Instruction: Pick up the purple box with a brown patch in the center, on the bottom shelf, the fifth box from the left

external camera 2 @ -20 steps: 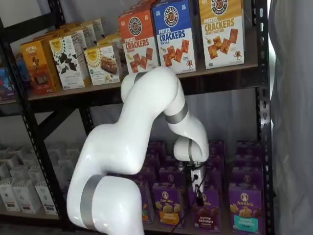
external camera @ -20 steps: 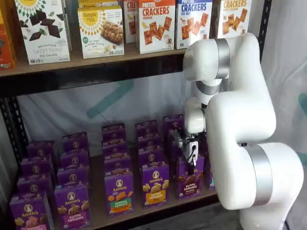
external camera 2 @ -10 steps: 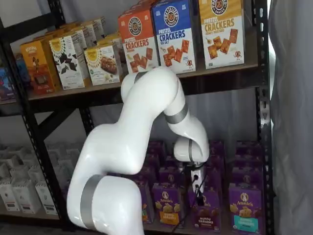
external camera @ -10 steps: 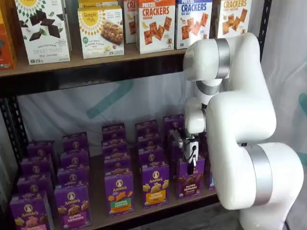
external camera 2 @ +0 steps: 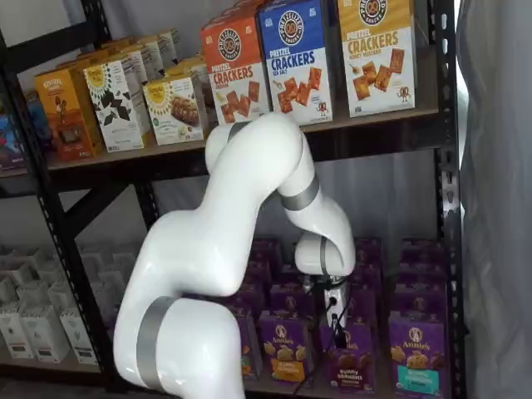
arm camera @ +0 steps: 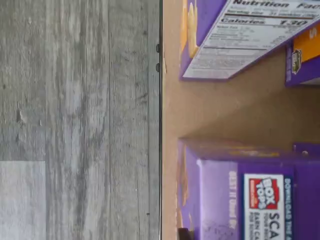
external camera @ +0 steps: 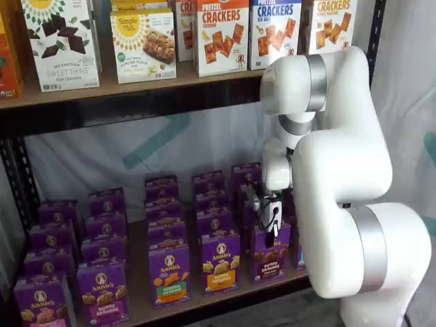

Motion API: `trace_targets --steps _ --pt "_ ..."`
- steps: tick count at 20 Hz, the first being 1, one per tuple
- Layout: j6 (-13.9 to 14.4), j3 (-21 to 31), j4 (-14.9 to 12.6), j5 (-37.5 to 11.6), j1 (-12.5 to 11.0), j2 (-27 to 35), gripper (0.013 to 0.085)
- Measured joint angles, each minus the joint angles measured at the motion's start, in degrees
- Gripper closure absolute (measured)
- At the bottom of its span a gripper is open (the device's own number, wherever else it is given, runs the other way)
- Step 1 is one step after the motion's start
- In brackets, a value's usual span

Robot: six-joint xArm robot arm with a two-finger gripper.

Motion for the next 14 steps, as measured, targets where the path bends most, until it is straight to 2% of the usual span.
trace_targets --steps 5,10,14 --pt "0.0 0.2 0.0 0.6 0.0 -0.3 0.065" --pt "-1.1 1.3 1.4 0.9 0.1 -1.4 0.065" --pt "0.4 4.2 -0.1 -0.3 0.2 -3.5 0.065"
